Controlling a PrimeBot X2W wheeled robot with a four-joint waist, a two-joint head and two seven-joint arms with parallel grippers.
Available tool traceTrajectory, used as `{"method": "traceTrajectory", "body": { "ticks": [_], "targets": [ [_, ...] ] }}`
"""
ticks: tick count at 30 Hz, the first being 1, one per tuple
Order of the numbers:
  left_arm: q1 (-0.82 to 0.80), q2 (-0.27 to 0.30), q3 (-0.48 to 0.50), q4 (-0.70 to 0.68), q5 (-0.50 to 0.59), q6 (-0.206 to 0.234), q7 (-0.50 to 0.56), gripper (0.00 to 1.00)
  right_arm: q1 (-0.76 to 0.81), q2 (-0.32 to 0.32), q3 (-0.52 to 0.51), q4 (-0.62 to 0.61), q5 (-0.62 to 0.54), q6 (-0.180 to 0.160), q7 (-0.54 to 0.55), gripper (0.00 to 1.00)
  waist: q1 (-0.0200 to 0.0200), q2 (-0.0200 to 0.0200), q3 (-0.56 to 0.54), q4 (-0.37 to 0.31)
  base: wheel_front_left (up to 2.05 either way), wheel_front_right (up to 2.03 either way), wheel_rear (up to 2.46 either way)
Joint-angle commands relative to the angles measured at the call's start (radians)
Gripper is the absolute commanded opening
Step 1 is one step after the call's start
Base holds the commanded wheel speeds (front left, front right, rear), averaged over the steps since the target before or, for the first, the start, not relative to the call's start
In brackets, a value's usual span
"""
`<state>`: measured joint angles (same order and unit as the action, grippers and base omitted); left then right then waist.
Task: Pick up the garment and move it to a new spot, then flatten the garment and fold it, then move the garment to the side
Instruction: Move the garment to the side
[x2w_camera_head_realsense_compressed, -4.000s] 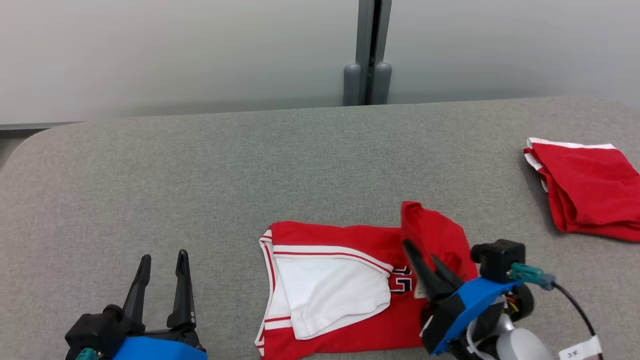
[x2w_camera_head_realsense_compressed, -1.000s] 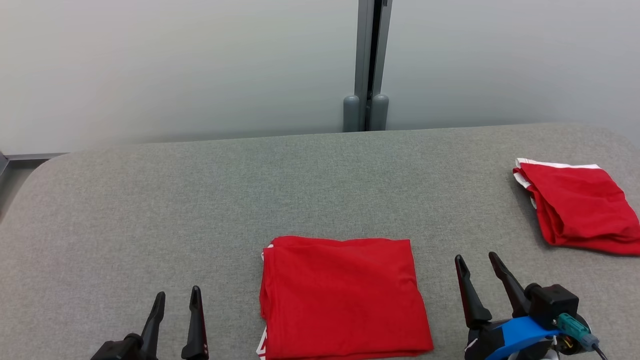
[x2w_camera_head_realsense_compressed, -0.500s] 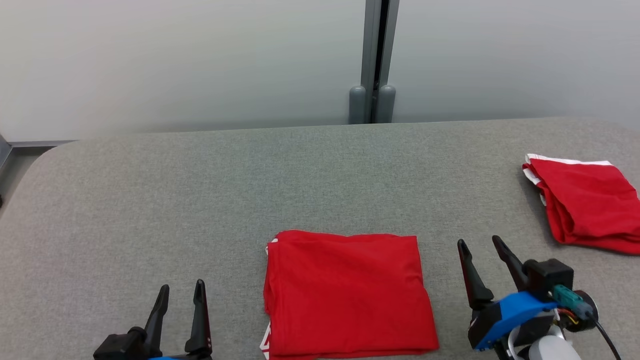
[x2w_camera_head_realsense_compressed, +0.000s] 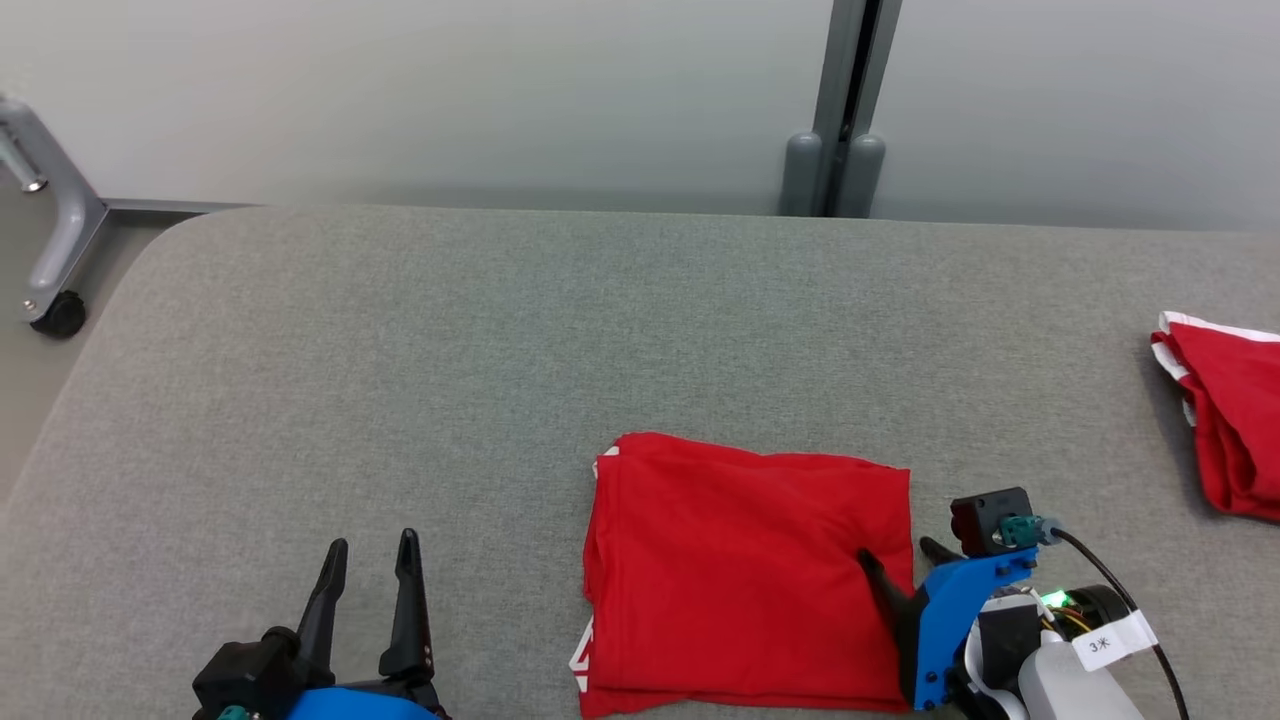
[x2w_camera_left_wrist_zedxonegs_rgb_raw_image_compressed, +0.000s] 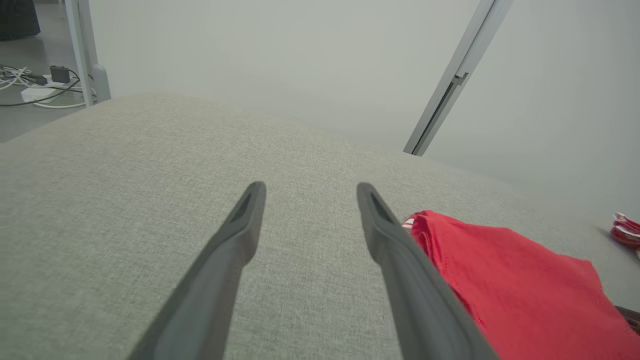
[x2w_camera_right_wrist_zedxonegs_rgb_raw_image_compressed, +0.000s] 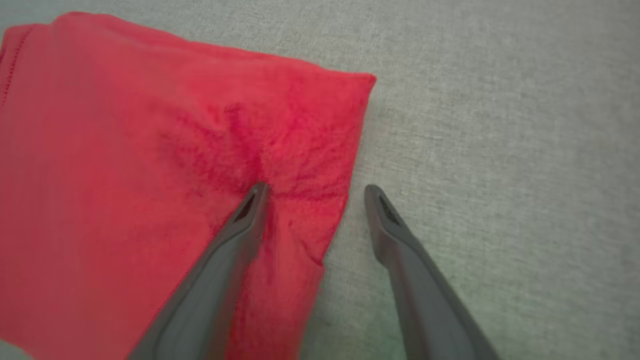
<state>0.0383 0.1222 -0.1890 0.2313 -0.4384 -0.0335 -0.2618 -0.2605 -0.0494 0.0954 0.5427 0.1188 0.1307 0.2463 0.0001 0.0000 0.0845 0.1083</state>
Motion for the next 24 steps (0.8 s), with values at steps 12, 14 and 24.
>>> {"method": "traceTrajectory", "body": {
  "ticks": [12, 14, 24],
  "targets": [
    [-0.043, -0.028, 0.013, -0.001, 0.043, -0.026, -0.004, 1.00, -0.082, -0.003, 0.014, 0.066, 0.038, 0.000, 0.007, 0.00, -0.0001, 0.0000, 0.056, 0.011, 0.00, 0.00, 0.00],
    [-0.049, -0.031, 0.012, -0.008, 0.049, -0.030, -0.004, 1.00, -0.103, -0.005, 0.003, 0.053, 0.033, -0.001, -0.015, 0.00, -0.0001, 0.0000, 0.067, -0.012, 0.00, 0.00, 0.00],
    [-0.080, -0.028, 0.019, -0.047, 0.085, -0.042, -0.004, 1.00, -0.165, -0.044, -0.057, -0.071, -0.024, 0.000, -0.064, 0.00, -0.0001, 0.0000, 0.140, -0.230, 0.00, 0.00, 0.00]
  ]
}}
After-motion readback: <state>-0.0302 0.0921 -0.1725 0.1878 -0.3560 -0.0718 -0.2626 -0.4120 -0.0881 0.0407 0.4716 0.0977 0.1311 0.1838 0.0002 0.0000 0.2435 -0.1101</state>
